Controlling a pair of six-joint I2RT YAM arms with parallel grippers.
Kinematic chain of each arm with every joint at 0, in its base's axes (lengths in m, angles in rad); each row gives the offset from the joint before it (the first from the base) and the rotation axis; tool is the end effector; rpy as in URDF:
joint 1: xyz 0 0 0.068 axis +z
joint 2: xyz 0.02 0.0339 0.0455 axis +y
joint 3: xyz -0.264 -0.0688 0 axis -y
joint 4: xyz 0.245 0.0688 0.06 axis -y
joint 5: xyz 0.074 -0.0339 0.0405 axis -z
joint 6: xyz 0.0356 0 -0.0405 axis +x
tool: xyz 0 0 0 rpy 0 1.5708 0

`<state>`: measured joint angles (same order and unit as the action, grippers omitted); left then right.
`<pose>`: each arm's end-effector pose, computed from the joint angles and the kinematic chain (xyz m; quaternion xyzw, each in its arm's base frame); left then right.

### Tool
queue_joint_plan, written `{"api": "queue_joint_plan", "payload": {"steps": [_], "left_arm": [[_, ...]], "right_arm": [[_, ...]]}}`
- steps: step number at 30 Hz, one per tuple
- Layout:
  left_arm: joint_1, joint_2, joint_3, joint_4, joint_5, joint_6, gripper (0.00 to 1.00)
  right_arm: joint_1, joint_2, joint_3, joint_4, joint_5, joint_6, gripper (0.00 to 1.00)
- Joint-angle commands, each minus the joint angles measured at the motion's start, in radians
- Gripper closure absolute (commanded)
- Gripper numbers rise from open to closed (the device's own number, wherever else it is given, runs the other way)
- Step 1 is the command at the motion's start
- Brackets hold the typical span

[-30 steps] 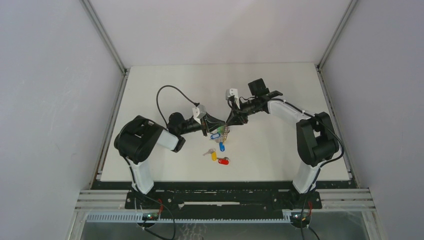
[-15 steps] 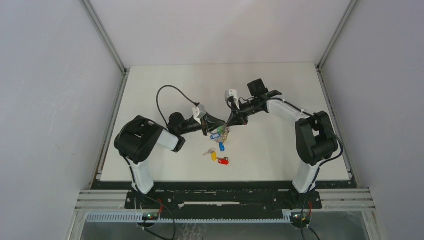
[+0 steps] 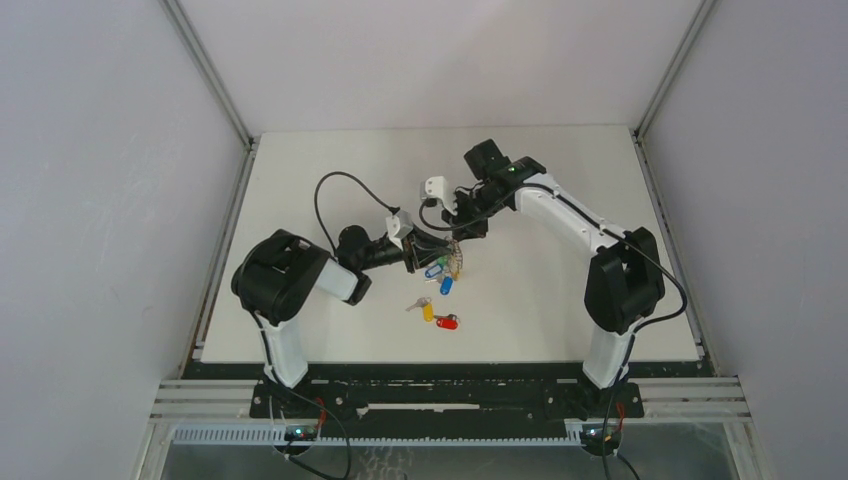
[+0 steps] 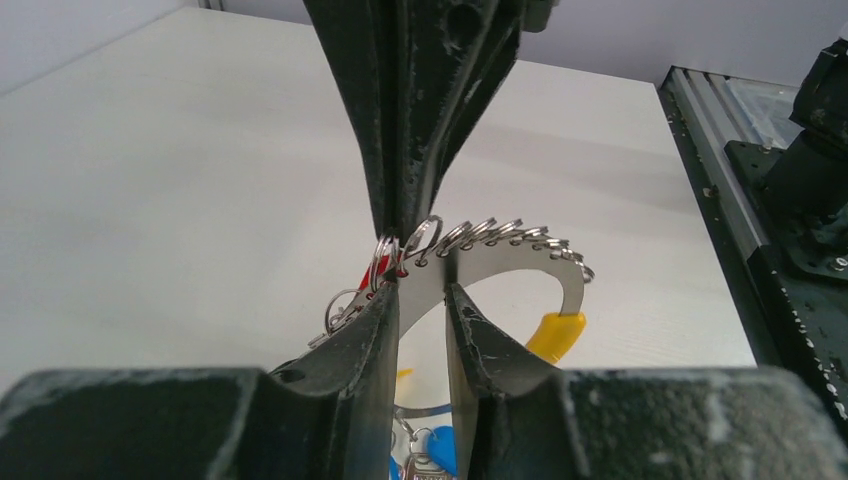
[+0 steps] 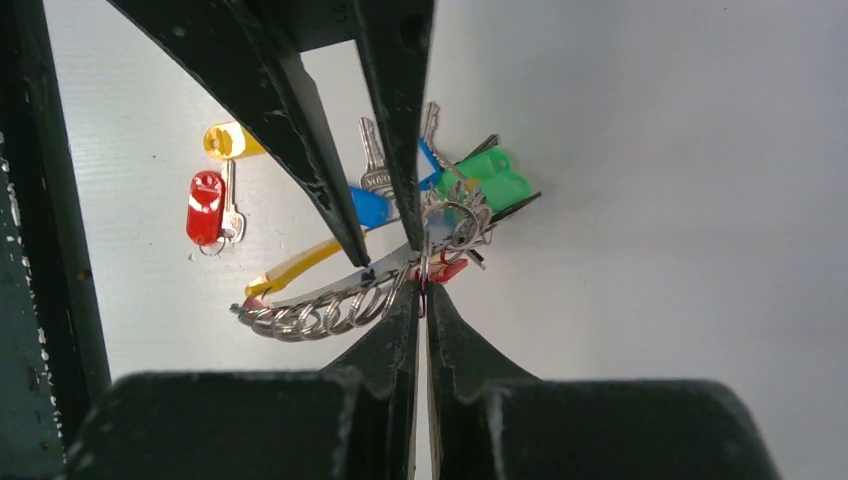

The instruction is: Put the keys on the keyring

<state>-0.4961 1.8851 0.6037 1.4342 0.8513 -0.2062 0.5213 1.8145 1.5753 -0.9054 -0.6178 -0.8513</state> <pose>0.2734 -0.1784 0.1617 0.3958 0.5415 -0.4902 0.5566 0.3180 0.2064 0.2761 -0.6398 0.6796 0.2600 0.2475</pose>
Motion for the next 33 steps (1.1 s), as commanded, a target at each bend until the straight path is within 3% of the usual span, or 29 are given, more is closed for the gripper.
{"api": "queue_joint_plan", "payload": {"steps": [1,16,33], "left_arm": [[0.003,-0.004,-0.002,0.048,-0.014,0.04,0.72],[0.039,-0.041,-0.023,0.047,0.019,0.05,0.69],[-0.014,-0.015,0.043,0.048,0.052,0.03,0.71]], "right_arm": [[0.05,0.008,0.071,-0.119,0.144,-0.029,1.0],[0.098,0.031,0.115,-0.164,0.221,-0.061,1.0],[0.123,0.051,0.141,-0.163,0.215,-0.091,1.0]]}}
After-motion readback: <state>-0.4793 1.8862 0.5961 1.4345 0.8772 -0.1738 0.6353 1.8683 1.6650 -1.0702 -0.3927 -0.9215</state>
